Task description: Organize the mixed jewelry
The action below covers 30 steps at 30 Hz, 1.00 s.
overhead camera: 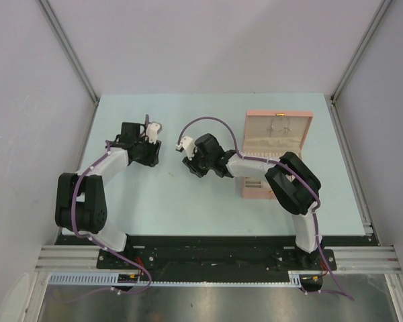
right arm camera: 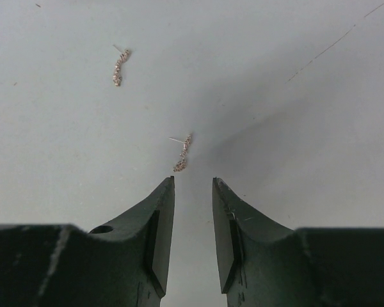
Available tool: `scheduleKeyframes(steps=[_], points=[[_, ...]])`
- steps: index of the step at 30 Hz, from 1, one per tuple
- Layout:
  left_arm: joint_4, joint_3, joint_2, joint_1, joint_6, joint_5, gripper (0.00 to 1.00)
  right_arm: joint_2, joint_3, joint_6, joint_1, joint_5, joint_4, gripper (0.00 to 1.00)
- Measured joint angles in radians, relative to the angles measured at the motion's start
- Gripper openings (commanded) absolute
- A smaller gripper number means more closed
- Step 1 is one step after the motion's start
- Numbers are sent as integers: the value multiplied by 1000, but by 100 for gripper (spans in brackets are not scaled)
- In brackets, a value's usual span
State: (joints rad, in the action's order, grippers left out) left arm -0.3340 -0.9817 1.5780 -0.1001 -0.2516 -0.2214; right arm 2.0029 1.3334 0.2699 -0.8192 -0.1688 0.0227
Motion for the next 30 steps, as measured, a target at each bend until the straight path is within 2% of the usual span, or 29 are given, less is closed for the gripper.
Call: scheduleKeyframes(steps=[30], points=[[5, 5, -4, 18, 0, -27, 49, 92, 48, -26, -36, 38, -42, 30]])
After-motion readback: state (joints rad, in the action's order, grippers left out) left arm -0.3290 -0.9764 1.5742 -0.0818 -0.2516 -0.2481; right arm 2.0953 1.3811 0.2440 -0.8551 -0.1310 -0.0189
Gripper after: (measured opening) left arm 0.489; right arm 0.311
